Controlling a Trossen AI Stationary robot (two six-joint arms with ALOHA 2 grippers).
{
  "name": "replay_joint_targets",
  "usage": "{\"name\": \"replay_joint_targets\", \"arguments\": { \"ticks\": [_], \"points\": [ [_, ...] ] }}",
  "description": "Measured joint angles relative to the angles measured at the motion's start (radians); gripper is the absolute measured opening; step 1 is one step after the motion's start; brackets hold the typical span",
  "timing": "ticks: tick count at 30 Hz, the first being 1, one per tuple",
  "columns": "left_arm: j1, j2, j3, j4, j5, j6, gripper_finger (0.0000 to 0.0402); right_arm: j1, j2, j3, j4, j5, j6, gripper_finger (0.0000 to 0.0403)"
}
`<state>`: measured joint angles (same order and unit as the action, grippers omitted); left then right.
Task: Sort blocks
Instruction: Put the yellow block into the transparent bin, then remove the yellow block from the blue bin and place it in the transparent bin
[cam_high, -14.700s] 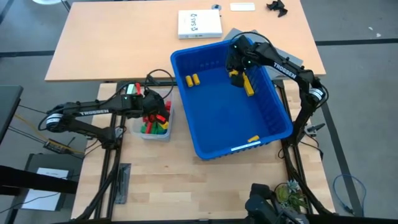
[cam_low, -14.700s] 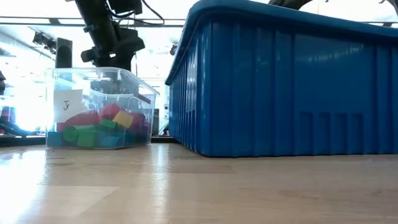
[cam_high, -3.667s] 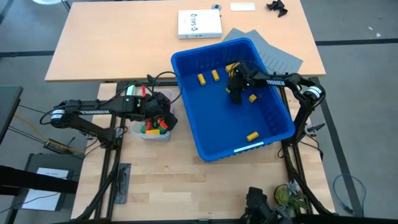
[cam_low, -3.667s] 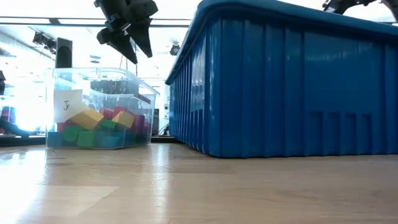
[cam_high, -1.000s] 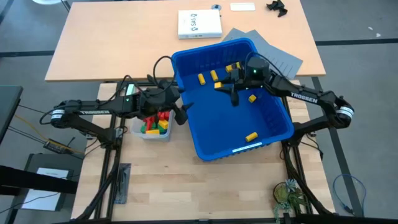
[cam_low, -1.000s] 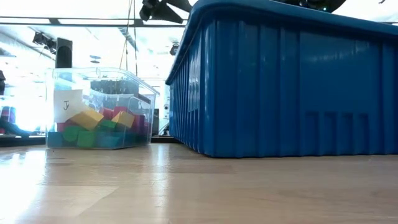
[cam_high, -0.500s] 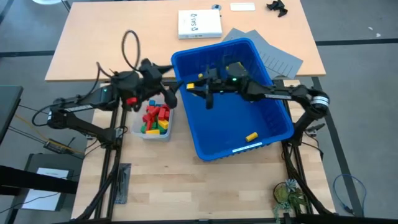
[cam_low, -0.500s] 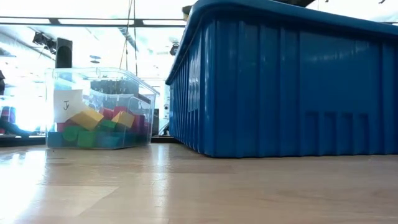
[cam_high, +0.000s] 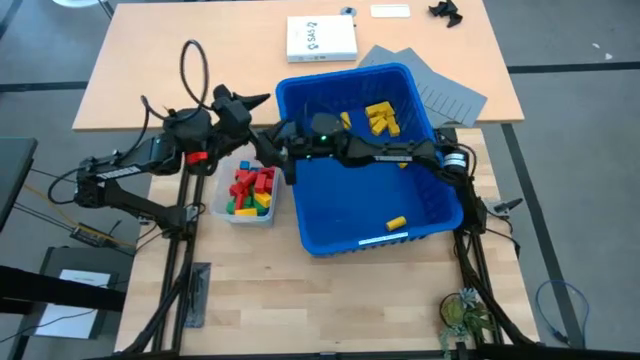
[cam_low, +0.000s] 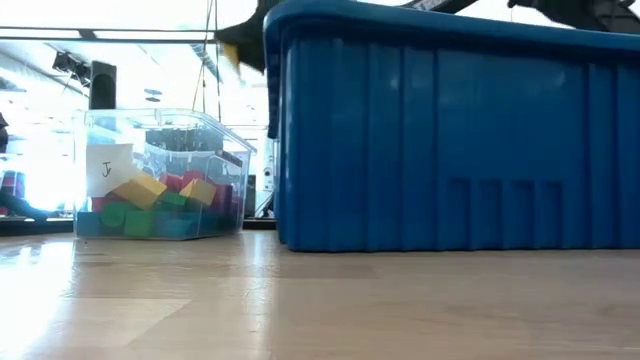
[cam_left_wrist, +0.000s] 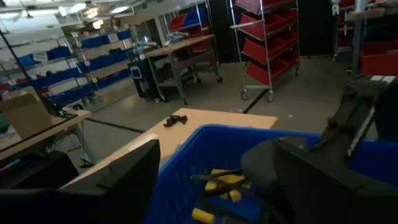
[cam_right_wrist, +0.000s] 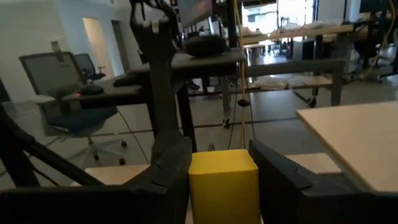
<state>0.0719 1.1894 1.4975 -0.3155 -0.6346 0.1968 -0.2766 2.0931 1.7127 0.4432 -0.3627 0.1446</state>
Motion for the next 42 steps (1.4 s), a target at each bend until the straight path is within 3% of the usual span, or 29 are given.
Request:
{"name": "replay_joint_targets", "arguments": {
  "ticks": [7,14,21,30,35,42],
  "points": [
    [0.000,0.000,0.000,-0.104,0.000,-0.090,0.0319,0.020,0.067,0.041,-0.031,0.074,-0.018,0.0226],
    [0.000,-0.026,0.001,-0.131,0.002,-0.166,0.0319,-0.027,-0.116,0.044,-0.435,0.008,-0.170,0.0272],
    [0.000,-0.019,-0.018,-0.087,0.057,-0.200,0.0319,-0.106,-0.322,0.043,-0.919,0.020,-0.360,0.0276],
    [0.000,-0.003,-0.075,-0.122,0.069,-0.176,0.0319,-0.231,-0.481,0.043,-1.426,0.182,-0.485,0.0267],
    [0.000,-0.003,-0.161,-0.122,0.068,-0.227,0.0319,-0.299,-0.477,-0.018,-1.590,0.215,-0.516,0.0265],
    [0.000,-0.003,-0.275,-0.097,0.067,-0.292,0.0319,-0.329,-0.476,-0.180,-1.648,0.376,-0.565,0.0256]
  ]
}}
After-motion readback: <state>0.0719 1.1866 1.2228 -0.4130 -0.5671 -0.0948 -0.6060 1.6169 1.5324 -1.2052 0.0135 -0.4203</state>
